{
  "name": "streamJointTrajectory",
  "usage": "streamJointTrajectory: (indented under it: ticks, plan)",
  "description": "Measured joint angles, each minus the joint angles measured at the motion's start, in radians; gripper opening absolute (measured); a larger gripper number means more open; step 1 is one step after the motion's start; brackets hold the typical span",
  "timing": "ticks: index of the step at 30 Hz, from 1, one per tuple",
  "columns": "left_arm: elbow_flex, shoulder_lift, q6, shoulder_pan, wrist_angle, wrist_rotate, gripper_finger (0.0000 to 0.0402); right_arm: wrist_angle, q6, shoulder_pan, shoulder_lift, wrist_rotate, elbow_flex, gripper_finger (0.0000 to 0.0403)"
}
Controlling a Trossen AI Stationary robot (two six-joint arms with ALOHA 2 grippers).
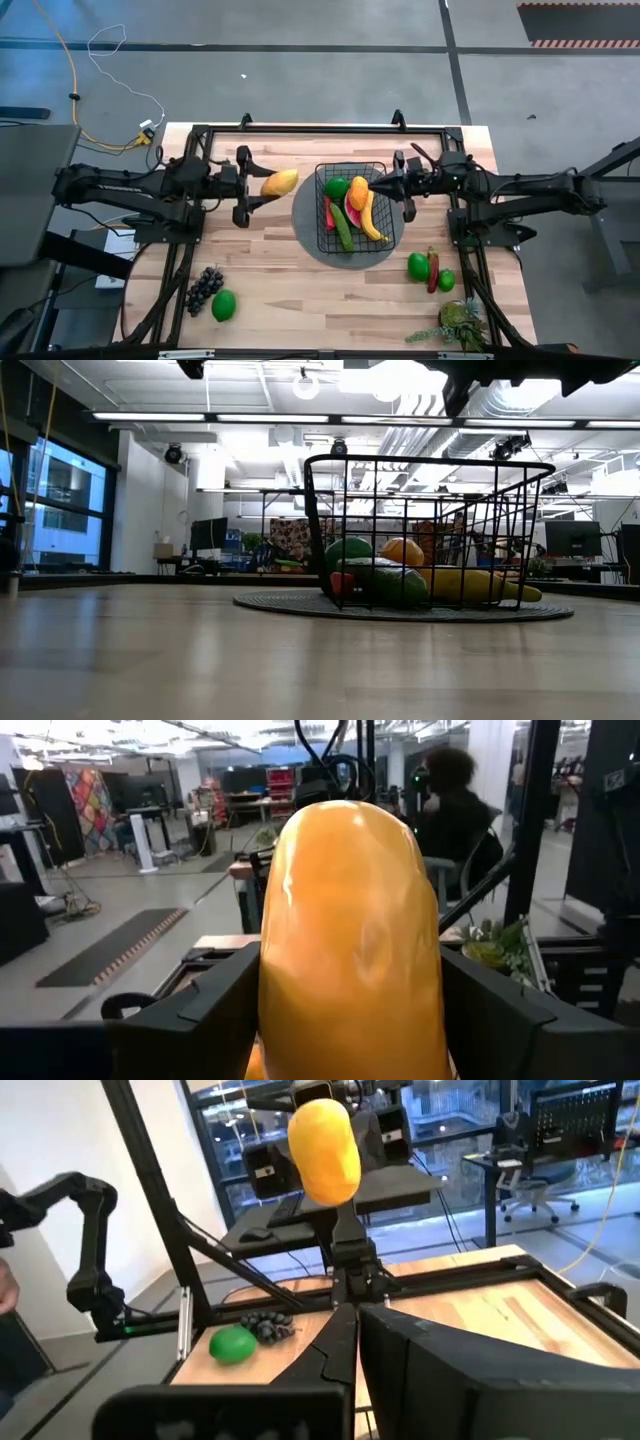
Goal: Build produce basket
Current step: Put the yellow mango into the black wire basket
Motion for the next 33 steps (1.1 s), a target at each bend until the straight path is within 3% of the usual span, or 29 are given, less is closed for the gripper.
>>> streamJointTrajectory:
  ticks: [16, 22, 27, 33]
  plan:
    - [0.0, 0.0, 0.009, 0.001, -0.004, -0.021, 0.0246, 0.0, 0.0, 0.0, 0.014, 0.001, 0.0, 0.0]
    - [0.02, 0.034, -0.104, 0.0, -0.03, -0.024, 0.0246, 0.024, -0.002, -0.001, 0.011, 0.002, 0.0, 0.0]
    - [0.152, 0.163, -0.105, 0.005, -0.077, -0.032, 0.0246, 0.162, -0.065, -0.001, 0.009, 0.002, 0.0, 0.0]
    - [0.42, 0.401, -0.07, 0.037, -0.258, -0.052, 0.0246, 0.236, -0.089, -0.01, 0.009, 0.002, 0.0, 0.0]
